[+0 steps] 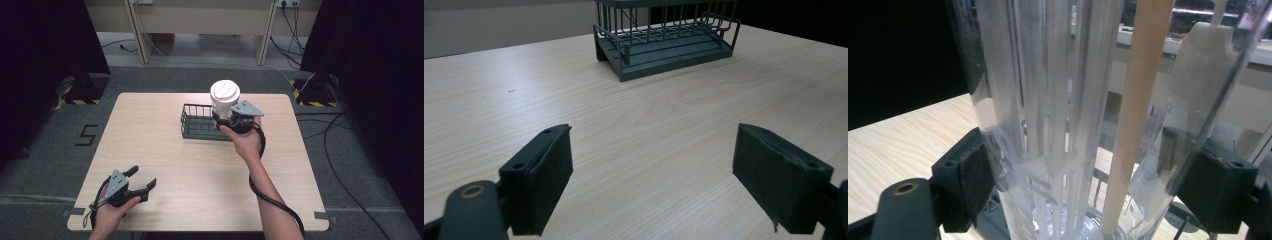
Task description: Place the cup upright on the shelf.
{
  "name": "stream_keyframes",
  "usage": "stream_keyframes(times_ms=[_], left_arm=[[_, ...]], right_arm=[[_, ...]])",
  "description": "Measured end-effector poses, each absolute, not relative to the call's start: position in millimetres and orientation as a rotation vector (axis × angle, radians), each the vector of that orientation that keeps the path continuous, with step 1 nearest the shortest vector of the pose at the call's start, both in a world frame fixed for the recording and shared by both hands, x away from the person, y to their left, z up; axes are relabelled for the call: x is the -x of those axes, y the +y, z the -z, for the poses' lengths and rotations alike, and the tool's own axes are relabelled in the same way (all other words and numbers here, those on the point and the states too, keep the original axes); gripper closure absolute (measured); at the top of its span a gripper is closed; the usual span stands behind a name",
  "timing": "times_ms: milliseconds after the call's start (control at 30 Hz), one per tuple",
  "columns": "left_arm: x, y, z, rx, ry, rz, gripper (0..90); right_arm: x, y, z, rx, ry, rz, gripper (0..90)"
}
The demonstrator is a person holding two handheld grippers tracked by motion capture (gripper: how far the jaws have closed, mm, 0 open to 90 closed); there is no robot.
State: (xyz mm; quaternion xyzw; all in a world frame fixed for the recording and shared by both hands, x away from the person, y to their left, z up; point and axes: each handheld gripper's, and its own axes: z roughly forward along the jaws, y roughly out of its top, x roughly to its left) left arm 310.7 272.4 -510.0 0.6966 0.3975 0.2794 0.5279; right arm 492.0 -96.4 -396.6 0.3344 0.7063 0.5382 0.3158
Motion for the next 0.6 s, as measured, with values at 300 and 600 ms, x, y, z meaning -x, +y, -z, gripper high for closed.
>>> stream_keyframes(times_ms=[300, 600], left_arm=[[-311, 273, 510, -1.665, 0.954, -0.667, 15.7], [-311, 273, 510, -1.664, 0.956, -0.666, 15.7]], right_arm=[[-509, -90, 392, -0.924, 1.845, -1.410, 18.5], [-529, -80, 393, -0.955, 1.837, -1.399, 18.5]])
